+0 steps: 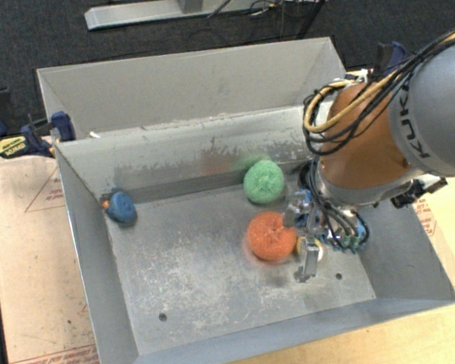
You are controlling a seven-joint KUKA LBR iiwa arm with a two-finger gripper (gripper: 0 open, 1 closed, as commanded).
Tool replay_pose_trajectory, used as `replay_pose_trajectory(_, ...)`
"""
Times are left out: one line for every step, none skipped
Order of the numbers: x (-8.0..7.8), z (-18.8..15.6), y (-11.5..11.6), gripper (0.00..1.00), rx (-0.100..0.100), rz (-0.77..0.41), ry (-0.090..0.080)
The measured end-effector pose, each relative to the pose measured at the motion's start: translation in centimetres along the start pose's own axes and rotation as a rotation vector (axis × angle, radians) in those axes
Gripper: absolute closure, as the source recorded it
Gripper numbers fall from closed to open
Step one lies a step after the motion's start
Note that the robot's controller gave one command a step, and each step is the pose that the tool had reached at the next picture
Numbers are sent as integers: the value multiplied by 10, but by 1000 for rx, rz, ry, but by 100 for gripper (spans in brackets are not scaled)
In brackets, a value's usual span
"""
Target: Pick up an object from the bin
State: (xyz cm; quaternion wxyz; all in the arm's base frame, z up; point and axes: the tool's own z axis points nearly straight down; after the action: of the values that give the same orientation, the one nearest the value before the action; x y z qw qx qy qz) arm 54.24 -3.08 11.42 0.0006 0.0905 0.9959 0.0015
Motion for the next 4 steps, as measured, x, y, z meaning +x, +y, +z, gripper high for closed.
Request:
replay_pose_trajectory(-4, 17, -11, 0, -1, -56, 1)
replay_pose_trajectory(-17, 40, 17, 100, 1, 51, -4)
replay_pose_trajectory(-18, 41, 19, 100, 0, 50, -6)
replay_pose_trajectory(-16, 37, 19, 100, 1, 50, -2)
